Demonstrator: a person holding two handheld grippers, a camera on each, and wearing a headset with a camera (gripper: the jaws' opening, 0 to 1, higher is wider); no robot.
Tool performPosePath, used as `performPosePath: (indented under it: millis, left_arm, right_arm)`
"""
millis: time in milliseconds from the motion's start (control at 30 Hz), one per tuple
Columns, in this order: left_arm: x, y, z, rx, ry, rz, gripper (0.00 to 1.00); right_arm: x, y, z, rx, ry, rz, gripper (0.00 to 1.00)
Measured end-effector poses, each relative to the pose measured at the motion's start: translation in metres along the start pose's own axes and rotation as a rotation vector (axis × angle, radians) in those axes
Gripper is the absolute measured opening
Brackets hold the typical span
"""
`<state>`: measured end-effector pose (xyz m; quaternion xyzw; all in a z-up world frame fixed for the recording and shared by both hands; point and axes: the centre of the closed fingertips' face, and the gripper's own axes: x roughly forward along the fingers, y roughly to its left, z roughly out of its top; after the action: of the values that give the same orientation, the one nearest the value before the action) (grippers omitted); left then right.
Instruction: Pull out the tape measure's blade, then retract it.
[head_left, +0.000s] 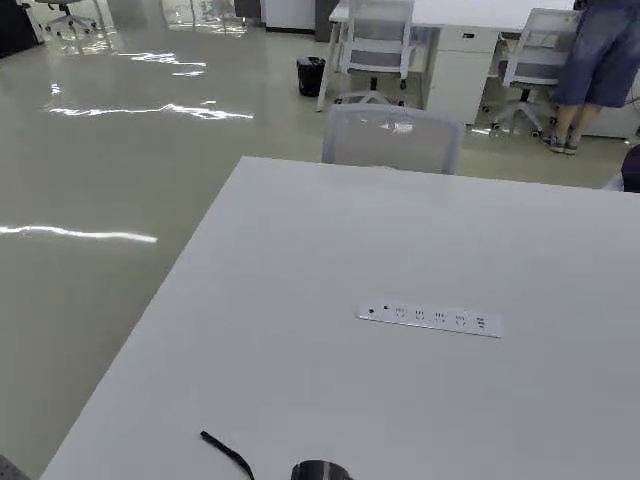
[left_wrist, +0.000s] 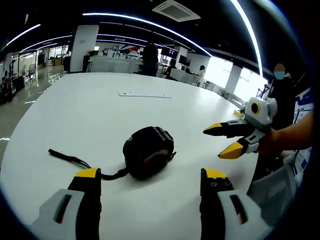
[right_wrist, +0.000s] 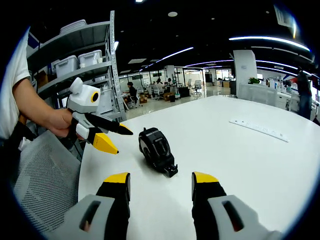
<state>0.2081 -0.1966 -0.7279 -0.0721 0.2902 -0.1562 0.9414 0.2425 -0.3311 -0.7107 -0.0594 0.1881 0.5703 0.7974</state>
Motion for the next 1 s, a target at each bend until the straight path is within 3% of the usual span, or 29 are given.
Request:
performPosePath:
  millis: [300, 800, 1000]
  left_arm:
    - [-0.012, 0.003, -0.005, -0.010, -0.003, -0.020, 0.79]
    - [-0.030, 0.013, -0.001, -0.046, -0.043, -0.034, 0.80]
    - [-0.034, 0.013, -0.007, -0.048, -0.036, -0.040, 0.79]
  right_arm:
    - [-0.012, 0.000, -0.002, 0.002, 0.001, -0.037, 0.51]
    - [-0.038, 0.003, -0.009, 0.016, -0.003, -0.092, 0.53]
    - [-0.049, 0.003, -0.015, 0.024, -0.007, -0.118, 0.53]
